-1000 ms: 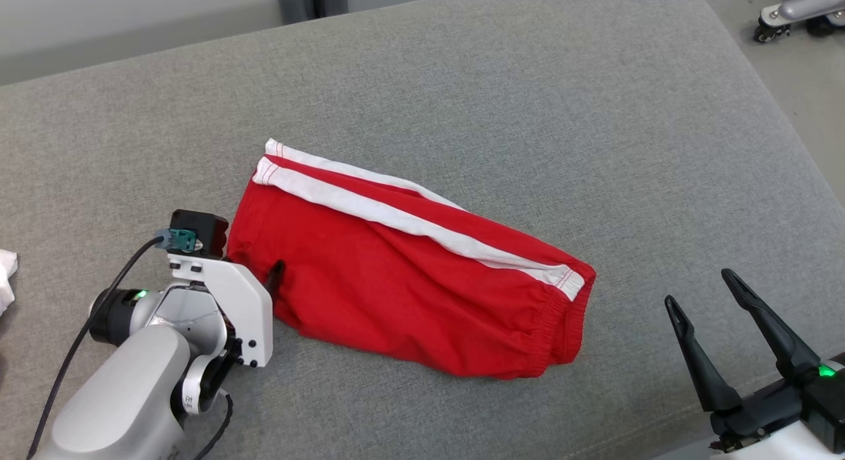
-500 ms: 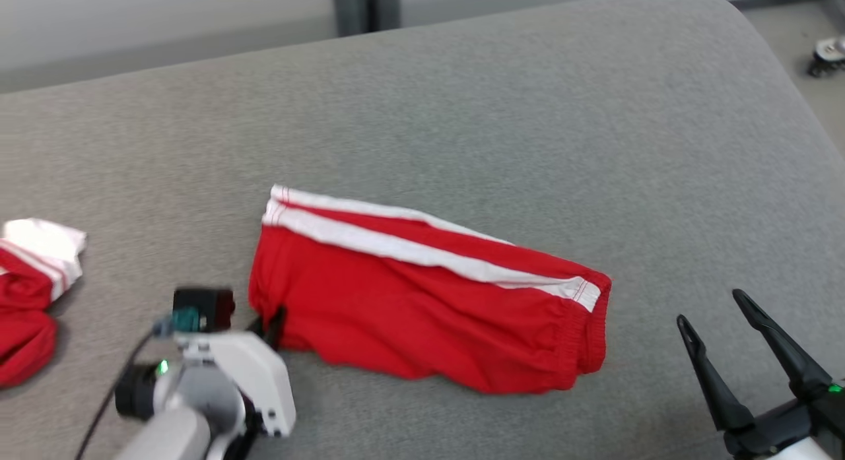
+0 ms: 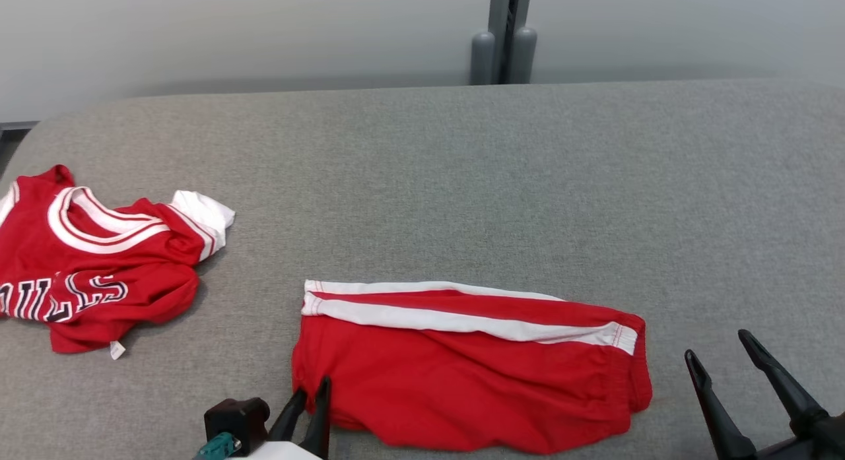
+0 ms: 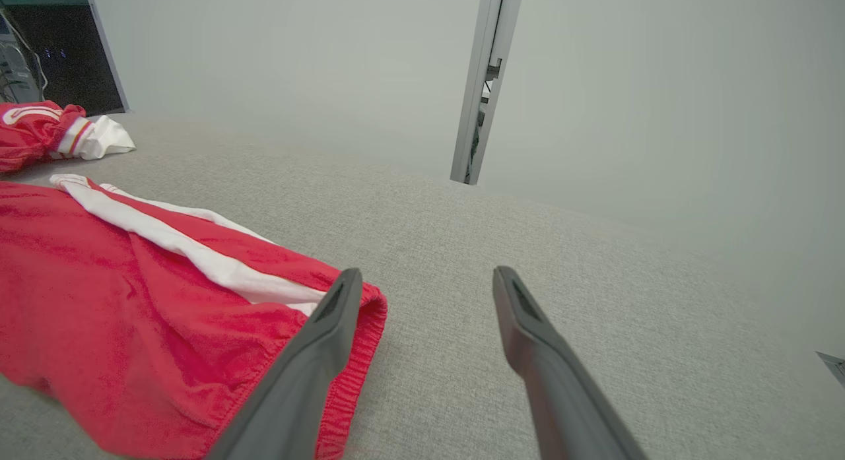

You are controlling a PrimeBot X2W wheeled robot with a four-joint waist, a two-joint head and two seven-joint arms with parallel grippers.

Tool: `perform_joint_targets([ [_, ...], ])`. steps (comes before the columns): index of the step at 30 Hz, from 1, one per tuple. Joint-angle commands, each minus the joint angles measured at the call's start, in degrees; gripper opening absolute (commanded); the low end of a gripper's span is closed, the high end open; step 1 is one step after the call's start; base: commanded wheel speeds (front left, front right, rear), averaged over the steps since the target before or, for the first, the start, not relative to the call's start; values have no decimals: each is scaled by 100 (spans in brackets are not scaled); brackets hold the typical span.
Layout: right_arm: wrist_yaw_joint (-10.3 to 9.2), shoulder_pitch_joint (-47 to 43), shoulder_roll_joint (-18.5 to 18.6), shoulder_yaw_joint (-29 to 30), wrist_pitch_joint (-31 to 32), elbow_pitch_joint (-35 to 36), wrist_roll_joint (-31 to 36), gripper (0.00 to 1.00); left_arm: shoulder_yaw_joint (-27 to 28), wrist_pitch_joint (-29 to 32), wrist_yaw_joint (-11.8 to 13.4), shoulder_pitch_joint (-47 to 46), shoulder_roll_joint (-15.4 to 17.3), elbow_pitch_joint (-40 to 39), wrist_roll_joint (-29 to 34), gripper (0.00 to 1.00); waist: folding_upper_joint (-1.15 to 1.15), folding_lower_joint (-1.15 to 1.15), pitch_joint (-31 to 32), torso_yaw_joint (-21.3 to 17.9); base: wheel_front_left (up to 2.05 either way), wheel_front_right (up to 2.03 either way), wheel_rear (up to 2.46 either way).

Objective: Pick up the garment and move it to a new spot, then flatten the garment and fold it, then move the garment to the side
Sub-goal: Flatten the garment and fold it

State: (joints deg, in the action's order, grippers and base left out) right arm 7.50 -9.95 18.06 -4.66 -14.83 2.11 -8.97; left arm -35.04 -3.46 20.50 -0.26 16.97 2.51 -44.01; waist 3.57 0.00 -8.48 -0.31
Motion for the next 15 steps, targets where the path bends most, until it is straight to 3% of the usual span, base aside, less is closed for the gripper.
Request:
perform_joint_targets([
  [1, -1, -56, -11, -13, -35, -34, -36, 100, -6, -60, 10, 32, 43, 56, 85, 100, 0, 0, 210, 206, 0, 0, 0],
  [4, -1, -59, -117, -119, -35, -124, -180, 100, -21, -509, 81, 82, 28, 191, 364, 100, 0, 0, 331, 277, 0, 0, 0],
  [7, -1, 11, -331, -258, -34, -357, -341, 100, 93, -995, 316, 365, 112, 291, 698, 100, 0, 0, 450, 256, 0, 0, 0],
  [10, -1, 70, -462, -289, -34, -693, -361, 100, 215, -1132, 453, 636, 167, 299, 953, 100, 0, 0, 446, 239, 0, 0, 0],
  [15, -1, 378, -689, -346, -34, -1360, -274, 100, 579, -1179, 462, 913, 33, 156, 1335, 100, 0, 0, 326, 269, 0, 0, 0],
])
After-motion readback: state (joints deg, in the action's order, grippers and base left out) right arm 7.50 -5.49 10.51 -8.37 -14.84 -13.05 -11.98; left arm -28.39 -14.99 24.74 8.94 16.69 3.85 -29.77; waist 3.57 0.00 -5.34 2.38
